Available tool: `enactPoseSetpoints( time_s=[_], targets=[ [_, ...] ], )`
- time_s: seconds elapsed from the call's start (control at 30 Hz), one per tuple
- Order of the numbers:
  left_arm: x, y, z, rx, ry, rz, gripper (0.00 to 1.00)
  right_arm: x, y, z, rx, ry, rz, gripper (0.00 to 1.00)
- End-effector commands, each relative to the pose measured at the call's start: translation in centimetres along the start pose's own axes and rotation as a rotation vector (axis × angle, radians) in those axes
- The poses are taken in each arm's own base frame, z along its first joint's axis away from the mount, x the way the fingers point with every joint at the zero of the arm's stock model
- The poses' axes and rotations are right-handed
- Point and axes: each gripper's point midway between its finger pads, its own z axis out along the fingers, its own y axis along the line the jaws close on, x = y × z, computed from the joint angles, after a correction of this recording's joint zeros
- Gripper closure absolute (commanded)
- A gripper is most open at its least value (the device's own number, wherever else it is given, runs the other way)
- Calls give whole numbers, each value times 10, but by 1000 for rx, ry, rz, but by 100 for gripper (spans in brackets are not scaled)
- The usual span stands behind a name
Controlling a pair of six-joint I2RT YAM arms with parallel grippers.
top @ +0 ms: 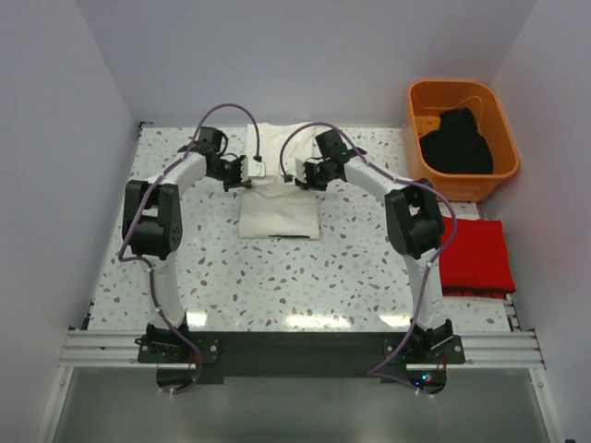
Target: Fold and stack the t-shirts
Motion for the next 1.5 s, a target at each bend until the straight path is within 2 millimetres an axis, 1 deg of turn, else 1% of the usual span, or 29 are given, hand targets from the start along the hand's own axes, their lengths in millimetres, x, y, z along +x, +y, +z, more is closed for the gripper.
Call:
enactPoseSetpoints(
  time_s=[0.0, 0.23, 0.27, 0.33, 0.37, 0.4, 0.43, 0.5, 0.53, 0.57, 0.6, 0.63, 0.67, 0.7, 0.73, 0.77, 0.8, 0.83, 0.87, 0.9, 0.93, 0.97, 1.03, 1.07, 1.13, 1.17, 1.27, 1.3, 1.47],
  targets=[
    [-2, 29, -5, -70, -9, 22, 100, -14, -21, -5, 36, -51, -71, 100],
    [13, 39, 0, -109, 39, -23, 100, -7, -33, 1, 99, -33, -70, 100],
    [17, 41, -1, -121, 60, -36, 99, -6, -41, 0, 137, -24, -68, 96],
    [21, 49, -4, -166, 85, -75, 90, -6, -49, -5, 176, -13, -65, 78],
    [25, 61, -11, -228, 107, -120, 77, -9, -61, -9, 234, -12, -61, 68],
    [30, 68, -18, -262, 117, -154, 74, -9, -66, -13, 261, -9, -54, 60],
    [30, 75, -27, -296, 116, -179, 63, -15, -74, -20, 295, -10, -51, 58],
    [36, 86, -47, -376, 106, -282, 51, -18, -89, -35, 370, 8, -17, 49],
    [30, 91, -63, -416, 94, -301, 41, -18, -93, -41, 389, 15, -4, 47],
    [31, 97, -76, -466, 71, -350, 40, -21, -97, -55, 419, 20, 27, 47],
    [35, 88, -78, -473, 68, -388, 39, -24, -97, -62, 424, 19, 43, 47],
    [26, 93, -94, -531, 47, -409, 39, -30, -91, -73, 416, 14, 79, 47],
    [25, 87, -97, -527, 45, -426, 39, -32, -85, -77, 400, 13, 95, 49],
    [26, 71, -93, -489, 41, -446, 39, -37, -79, -83, 380, 4, 109, 50],
    [9, 55, -96, -432, 1, -441, 40, -34, -66, -84, 342, 12, 148, 52],
    [4, 44, -95, -395, -15, -416, 40, -47, -52, -89, 298, -29, 157, 56],
    [5, 21, -87, -336, -26, -428, 40, -50, -41, -90, 256, -42, 178, 60],
    [-11, 8, -91, -291, -75, -387, 41, -49, -22, -89, 193, -33, 215, 62],
    [-12, -12, -82, -239, -79, -385, 42, -55, -7, -88, 156, -39, 224, 67],
    [-19, -22, -82, -213, -82, -361, 44, -58, 5, -85, 119, -44, 230, 69],
    [-21, -39, -77, -160, -72, -327, 44, -53, 26, -79, 58, -27, 250, 72],
    [-22, -59, -66, -107, -68, -316, 45, -58, 38, -77, 26, -29, 242, 74],
    [-26, -77, -63, -77, -65, -247, 45, -55, 66, -69, -49, -14, 247, 76],
    [-25, -96, -54, -41, -55, -234, 44, -57, 79, -63, -82, -9, 234, 76],
    [-27, -105, -48, -35, -36, -149, 44, -52, 100, -51, -113, 18, 215, 73],
    [-23, -116, -44, -16, -23, -139, 44, -50, 105, -48, -114, 25, 205, 72],
    [-18, -126, -35, 3, -4, -78, 42, -37, 114, -31, -100, 51, 174, 65],
    [-16, -128, -34, 7, 6, -62, 41, -37, 110, -25, -73, 43, 156, 65],
    [-3, -123, -30, -41, 53, -4, 40, -26, 122, -8, -80, 90, 130, 63]
  ],
)
